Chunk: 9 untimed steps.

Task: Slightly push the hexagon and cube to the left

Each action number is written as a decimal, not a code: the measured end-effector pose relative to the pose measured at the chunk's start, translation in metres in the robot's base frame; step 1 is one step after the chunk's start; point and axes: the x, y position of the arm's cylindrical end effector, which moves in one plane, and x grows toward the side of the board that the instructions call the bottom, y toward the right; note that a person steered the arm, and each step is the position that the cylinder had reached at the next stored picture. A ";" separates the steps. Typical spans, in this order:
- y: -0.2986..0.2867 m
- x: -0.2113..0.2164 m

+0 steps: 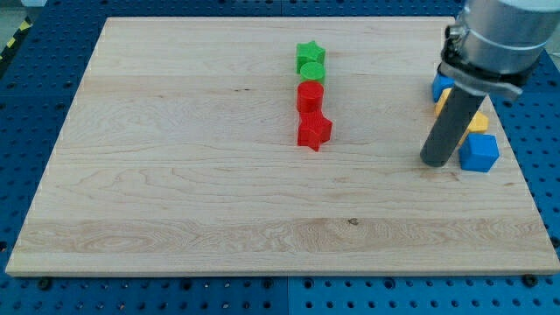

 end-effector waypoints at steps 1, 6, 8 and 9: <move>-0.021 0.045; -0.232 0.043; -0.251 0.043; -0.177 0.044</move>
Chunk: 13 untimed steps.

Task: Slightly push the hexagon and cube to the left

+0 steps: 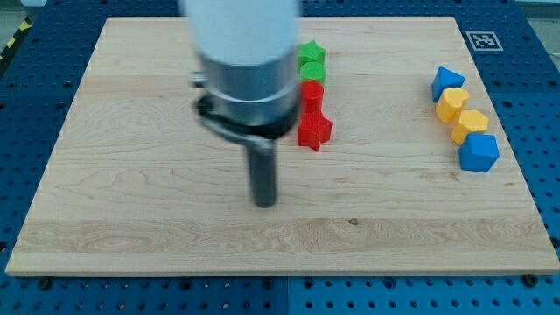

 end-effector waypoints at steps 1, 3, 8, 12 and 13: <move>0.076 0.011; 0.232 0.030; 0.315 -0.102; 0.267 -0.101; 0.272 -0.101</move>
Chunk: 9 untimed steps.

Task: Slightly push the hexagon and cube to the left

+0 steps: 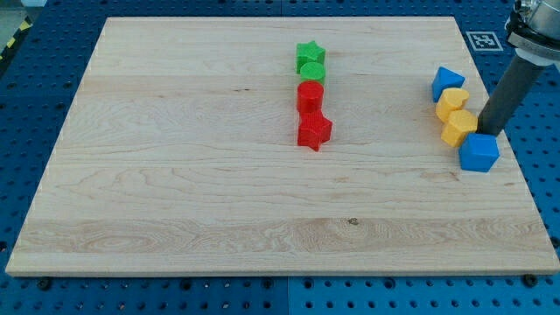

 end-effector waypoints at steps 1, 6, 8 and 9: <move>0.037 0.005; 0.007 0.042; -0.009 0.042; -0.005 0.048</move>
